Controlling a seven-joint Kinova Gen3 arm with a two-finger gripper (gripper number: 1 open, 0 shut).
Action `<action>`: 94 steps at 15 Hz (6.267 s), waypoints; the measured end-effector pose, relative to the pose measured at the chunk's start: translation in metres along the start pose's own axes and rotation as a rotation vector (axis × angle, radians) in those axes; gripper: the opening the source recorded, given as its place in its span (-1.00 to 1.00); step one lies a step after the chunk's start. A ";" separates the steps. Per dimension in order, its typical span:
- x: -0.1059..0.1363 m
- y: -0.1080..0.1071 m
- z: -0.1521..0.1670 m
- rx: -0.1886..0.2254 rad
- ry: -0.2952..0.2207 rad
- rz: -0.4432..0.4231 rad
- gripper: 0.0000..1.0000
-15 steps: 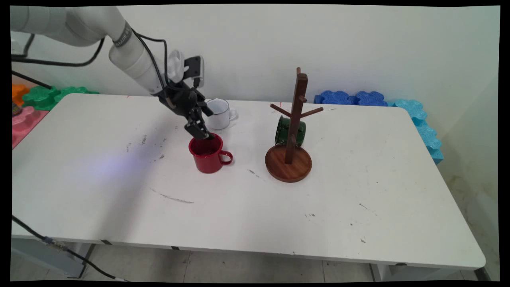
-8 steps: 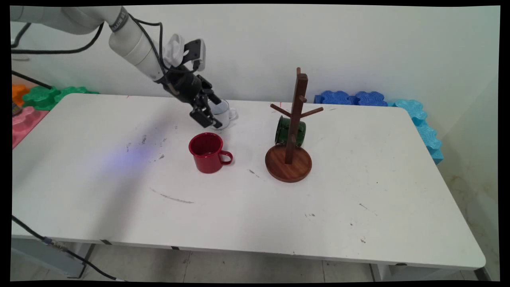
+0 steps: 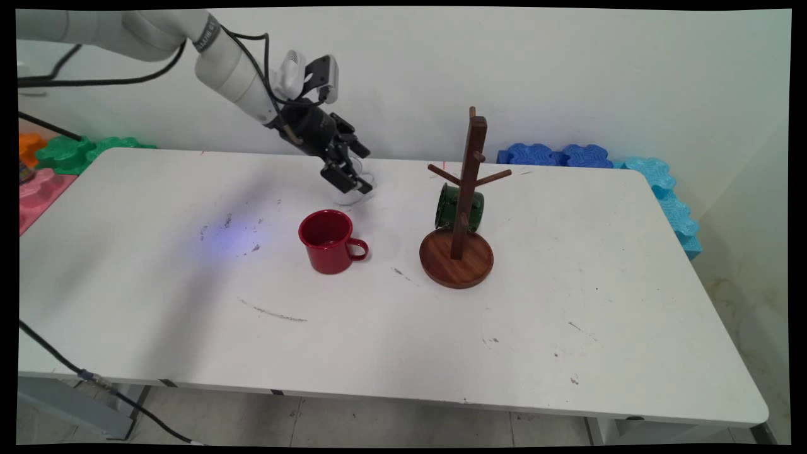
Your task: Pick up the green mug from the rack, then place the picked object on the table
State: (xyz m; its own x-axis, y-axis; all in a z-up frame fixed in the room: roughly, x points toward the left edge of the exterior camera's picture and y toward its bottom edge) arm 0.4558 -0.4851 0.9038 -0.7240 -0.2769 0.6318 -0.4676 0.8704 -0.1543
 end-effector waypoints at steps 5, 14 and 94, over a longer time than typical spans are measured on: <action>-0.002 -0.007 0.022 -0.020 0.066 -0.002 1.00; -0.023 -0.017 0.066 -0.069 0.188 0.016 1.00; 0.016 -0.023 0.150 0.049 0.465 0.496 -1.00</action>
State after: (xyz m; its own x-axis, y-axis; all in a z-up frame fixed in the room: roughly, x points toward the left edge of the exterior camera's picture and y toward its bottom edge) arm 0.3789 -0.5707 0.8041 -0.5705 0.3640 0.7362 -0.1669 0.8264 -0.5378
